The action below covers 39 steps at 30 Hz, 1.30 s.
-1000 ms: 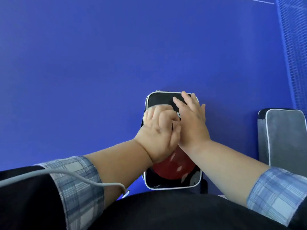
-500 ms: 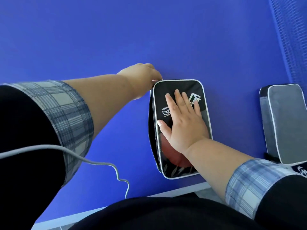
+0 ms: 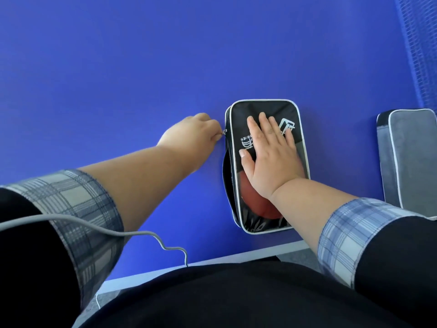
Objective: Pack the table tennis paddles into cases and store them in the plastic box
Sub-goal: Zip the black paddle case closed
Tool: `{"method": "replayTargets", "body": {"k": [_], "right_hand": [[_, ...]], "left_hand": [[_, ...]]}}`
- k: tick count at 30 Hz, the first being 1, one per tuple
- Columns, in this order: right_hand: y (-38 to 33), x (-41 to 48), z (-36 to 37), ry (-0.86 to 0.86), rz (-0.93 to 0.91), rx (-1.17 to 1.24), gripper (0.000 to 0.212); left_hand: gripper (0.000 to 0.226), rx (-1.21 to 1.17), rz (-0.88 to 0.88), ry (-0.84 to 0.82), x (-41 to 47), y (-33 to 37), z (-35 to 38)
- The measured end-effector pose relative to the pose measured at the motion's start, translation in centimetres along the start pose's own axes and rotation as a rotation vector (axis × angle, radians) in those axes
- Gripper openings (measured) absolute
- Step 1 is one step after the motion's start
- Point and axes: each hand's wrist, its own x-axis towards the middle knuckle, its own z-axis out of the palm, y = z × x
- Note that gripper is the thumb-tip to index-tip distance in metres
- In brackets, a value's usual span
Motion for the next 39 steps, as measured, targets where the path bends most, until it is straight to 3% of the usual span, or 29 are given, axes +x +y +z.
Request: {"method": "replayTargets", "body": {"k": [9, 16, 20, 26, 31, 34, 37, 39], "right_hand": [[-0.1, 0.1, 0.0, 0.011, 0.002, 0.048, 0.067], [-0.1, 0.3, 0.1, 0.033, -0.006, 0.117, 0.069], [0.4, 1.1, -0.6, -0.107, -0.035, 0.11, 0.072], [4.1, -1.3, -2.6, -0.308, -0.297, 0.05, 0.077], [2.0, -3.5, -2.4, -0.314, -0.11, 0.095, 0.085], [0.3, -4.5, -1.9, -0.22, -0.027, 0.14, 0.081], [-0.7, -3.5, -2.0, 0.006, -0.402, 0.053, 0.07], [-0.7, -1.7, -2.0, -0.03, -0.655, -0.077, 0.068]], "left_hand": [[0.025, -0.1, -0.009, 0.044, -6.5, 1.3, 4.8], [0.018, 0.01, -0.027, 0.148, -10.2, 2.9, 8.4], [0.028, 0.007, -0.122, 0.218, -11.9, 4.6, 9.4], [0.025, -0.134, -0.391, 0.232, -10.6, 5.2, 7.4], [0.02, -0.125, -0.504, 0.273, -8.0, 3.9, 4.9], [0.016, -0.169, -0.482, 0.189, -6.7, 2.3, 3.5], [0.019, -0.175, -0.406, 0.09, -5.9, 1.1, 2.8], [0.019, -0.164, -0.359, 0.084, -5.4, 0.6, 2.9]]}}
